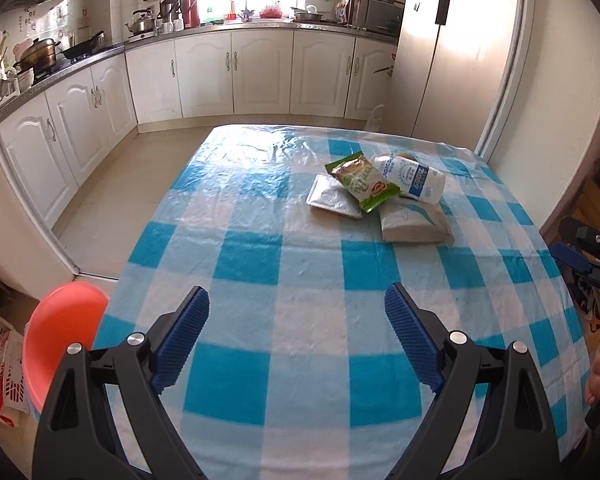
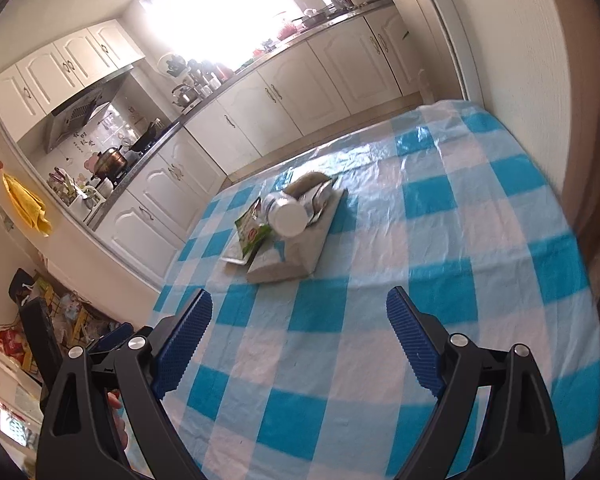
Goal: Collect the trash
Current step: 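Move both tools back over the table toward the remaining snack items, then grasp the green snack wrapper with the left tool while the right tool grasps the white bottle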
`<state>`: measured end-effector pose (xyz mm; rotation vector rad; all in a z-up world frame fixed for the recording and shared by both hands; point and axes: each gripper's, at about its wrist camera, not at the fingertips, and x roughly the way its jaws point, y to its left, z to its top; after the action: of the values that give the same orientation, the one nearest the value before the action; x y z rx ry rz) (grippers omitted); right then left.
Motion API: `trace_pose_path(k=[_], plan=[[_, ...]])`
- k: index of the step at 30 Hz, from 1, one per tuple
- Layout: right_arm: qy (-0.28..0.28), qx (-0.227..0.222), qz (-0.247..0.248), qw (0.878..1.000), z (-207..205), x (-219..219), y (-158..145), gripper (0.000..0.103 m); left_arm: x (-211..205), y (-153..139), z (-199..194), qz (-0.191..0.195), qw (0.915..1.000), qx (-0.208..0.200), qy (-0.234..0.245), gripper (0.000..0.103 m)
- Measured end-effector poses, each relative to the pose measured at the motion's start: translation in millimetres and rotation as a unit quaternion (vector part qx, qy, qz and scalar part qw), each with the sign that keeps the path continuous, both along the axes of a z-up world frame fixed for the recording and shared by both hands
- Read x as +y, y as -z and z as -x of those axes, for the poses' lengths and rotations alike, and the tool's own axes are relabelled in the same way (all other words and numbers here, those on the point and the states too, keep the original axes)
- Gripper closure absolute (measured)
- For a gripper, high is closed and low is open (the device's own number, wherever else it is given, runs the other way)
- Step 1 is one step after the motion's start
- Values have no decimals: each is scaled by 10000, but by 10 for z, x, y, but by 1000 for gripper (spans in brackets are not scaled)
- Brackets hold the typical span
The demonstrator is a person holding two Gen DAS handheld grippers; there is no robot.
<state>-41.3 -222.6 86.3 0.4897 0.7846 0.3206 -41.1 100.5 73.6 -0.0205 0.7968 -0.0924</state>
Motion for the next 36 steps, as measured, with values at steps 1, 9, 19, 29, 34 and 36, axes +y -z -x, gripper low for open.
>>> trace_pose_path(k=[1, 9, 19, 29, 34, 36], plan=[[-8, -4, 52, 10000, -104, -7, -14, 15, -23, 4, -81, 25, 10000, -1, -7, 13], [-111, 26, -117, 9999, -974, -33, 25, 15, -22, 20, -845, 854, 9960, 30, -261, 13], [-402, 454, -111, 9981, -2205, 175, 373, 60, -104, 315, -1742, 1555, 9861, 272, -510, 20], [-1002, 734, 310, 9918, -2577, 511, 663, 70, -303, 604, -2039, 2070, 9753, 717, -275, 48], [-1348, 754, 333, 9874, -2445, 580, 657, 70, -447, 609, -1977, 1940, 9778, 791, -12, 54], [-1427, 719, 454, 9861, -2348, 617, 635, 70, -447, 611, -1925, 1967, 9769, 830, 66, 55]])
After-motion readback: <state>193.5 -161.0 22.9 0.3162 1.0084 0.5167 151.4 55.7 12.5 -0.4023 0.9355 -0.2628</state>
